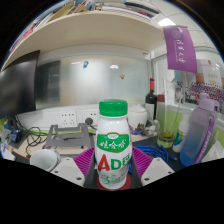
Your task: Pour water
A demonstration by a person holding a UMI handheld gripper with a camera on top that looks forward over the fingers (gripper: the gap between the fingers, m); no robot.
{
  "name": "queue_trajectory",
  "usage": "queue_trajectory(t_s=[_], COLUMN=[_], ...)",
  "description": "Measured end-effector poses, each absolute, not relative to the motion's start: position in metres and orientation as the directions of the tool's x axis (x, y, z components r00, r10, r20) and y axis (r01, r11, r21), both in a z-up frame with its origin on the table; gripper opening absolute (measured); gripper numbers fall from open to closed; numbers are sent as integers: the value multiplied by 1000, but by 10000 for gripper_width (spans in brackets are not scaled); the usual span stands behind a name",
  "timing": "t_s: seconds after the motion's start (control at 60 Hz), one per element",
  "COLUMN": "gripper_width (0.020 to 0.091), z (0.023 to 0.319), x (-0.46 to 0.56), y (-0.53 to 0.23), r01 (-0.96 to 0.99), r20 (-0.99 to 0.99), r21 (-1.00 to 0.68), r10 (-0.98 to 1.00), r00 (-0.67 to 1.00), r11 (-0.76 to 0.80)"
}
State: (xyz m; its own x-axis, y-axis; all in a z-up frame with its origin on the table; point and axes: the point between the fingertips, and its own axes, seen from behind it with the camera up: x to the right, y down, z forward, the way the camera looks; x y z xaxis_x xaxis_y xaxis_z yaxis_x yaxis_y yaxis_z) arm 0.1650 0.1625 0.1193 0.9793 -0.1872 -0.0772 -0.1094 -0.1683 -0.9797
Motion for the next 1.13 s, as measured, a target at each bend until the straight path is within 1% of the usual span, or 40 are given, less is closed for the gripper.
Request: queue_trajectory(t_s=[0.017,0.033,0.05,0.067,0.083,0.1,0.117,0.167,0.267,0.35,0.433,0.55,0.65,0.75,0.833,0.9,1.0,1.133], gripper_width=[614,657,706,785,818,869,871,842,849,848,845,850,847,846,855,841,846,845], z=[117,115,114,112,111,110,110,110,108,116,128,152,175,192,203,210,225,232], x=[165,166,166,166,165,163,161,157,150,148,149,144,130,112,101,96,92,96], y=[162,161,159,158,157,156,155,150,129,102,69,21,-13,-39,-51,-57,-65,-69], r01=[-112,-115,-121,-126,-132,-138,-143,-147,-122,-116,-100,-70,-54,-62,-82,-73,-71,-38], r20=[-77,-78,-80,-83,-88,-93,-99,-105,-82,-75,-58,-44,-55,-93,-122,-119,-122,-86], r21=[-977,-975,-972,-969,-967,-964,-962,-959,-947,-937,-925,-902,-888,-874,-865,-861,-862,-863], r10=[-191,-196,-200,-201,-199,-197,-191,-179,-143,-136,-122,-72,-11,40,49,61,69,72], r00=[979,978,977,976,976,976,977,978,986,988,991,996,998,995,991,991,990,994], r11=[-179,-190,-202,-211,-220,-228,-234,-243,-296,-329,-366,-426,-457,-482,-495,-503,-502,-504])
